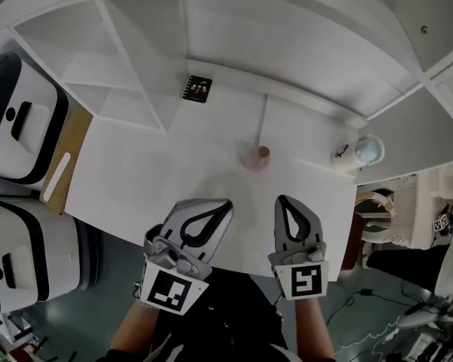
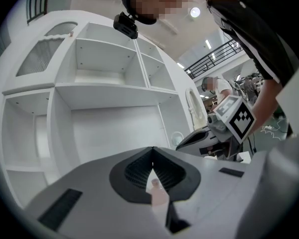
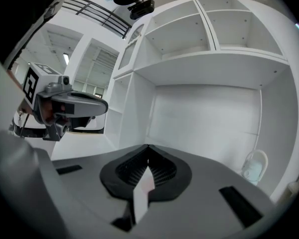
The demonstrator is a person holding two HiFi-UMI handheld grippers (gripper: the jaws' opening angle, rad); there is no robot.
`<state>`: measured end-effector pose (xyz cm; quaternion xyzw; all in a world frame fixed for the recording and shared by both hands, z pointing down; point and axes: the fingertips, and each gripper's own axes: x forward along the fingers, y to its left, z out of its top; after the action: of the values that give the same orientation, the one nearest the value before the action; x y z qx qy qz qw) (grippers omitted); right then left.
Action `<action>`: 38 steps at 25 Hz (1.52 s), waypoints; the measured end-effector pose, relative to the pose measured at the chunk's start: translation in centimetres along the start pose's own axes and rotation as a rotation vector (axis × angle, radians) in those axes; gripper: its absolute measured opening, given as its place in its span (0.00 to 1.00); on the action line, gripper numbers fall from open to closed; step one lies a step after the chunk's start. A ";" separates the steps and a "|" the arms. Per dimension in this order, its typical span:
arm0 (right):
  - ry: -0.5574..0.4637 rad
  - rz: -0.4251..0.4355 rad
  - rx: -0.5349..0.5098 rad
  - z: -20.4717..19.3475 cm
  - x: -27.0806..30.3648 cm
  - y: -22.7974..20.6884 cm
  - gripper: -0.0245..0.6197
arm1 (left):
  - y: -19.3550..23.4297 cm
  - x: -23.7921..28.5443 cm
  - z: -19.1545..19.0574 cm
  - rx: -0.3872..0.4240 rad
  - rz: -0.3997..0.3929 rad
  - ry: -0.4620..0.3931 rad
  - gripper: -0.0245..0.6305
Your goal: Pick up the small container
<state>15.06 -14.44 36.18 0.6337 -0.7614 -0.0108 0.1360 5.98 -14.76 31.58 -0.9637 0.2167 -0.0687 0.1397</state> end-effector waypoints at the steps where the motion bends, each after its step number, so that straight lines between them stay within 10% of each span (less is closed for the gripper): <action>1: 0.004 -0.001 0.018 -0.3 0.4 -0.3 0.04 | 0.0 0.0 -0.1 -0.003 0.009 0.005 0.04; 38: 0.212 0.143 0.120 -14.0 14.0 -2.8 0.29 | 1.4 -0.7 -3.2 -0.070 0.202 0.106 0.04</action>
<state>18.57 -26.38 51.82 0.5823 -0.7854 0.1114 0.1778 4.19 -16.48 34.13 -0.9363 0.3220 -0.0974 0.1006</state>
